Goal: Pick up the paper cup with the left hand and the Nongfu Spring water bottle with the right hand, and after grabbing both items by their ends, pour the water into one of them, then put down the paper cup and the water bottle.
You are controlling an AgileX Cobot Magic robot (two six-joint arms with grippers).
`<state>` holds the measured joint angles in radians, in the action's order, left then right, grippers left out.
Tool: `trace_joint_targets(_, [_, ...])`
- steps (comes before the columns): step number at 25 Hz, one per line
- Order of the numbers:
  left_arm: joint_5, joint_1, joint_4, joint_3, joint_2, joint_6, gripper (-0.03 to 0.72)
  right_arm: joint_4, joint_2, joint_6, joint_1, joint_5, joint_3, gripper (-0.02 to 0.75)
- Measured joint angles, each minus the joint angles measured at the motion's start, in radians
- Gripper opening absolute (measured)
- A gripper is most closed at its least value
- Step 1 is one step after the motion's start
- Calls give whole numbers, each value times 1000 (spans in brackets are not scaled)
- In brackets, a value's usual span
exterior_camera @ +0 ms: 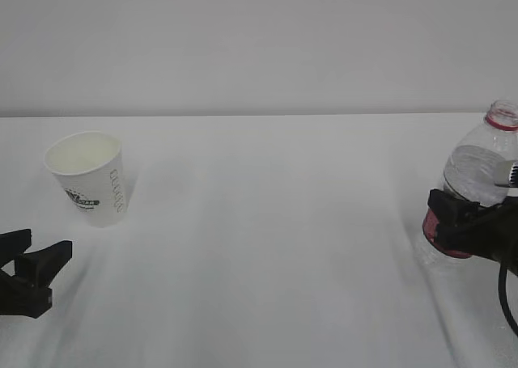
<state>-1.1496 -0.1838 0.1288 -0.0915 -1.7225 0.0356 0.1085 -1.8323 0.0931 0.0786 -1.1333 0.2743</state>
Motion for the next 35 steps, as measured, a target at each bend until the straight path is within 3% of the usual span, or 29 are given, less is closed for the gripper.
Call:
trace_joint_targets(15, [0, 0, 0, 0, 0, 0, 451, -30, 267, 0, 0, 138, -42, 430])
trace_joint_targets(35, [0, 0, 2, 0, 0, 0, 451, -30, 507, 0, 0, 468, -47, 430])
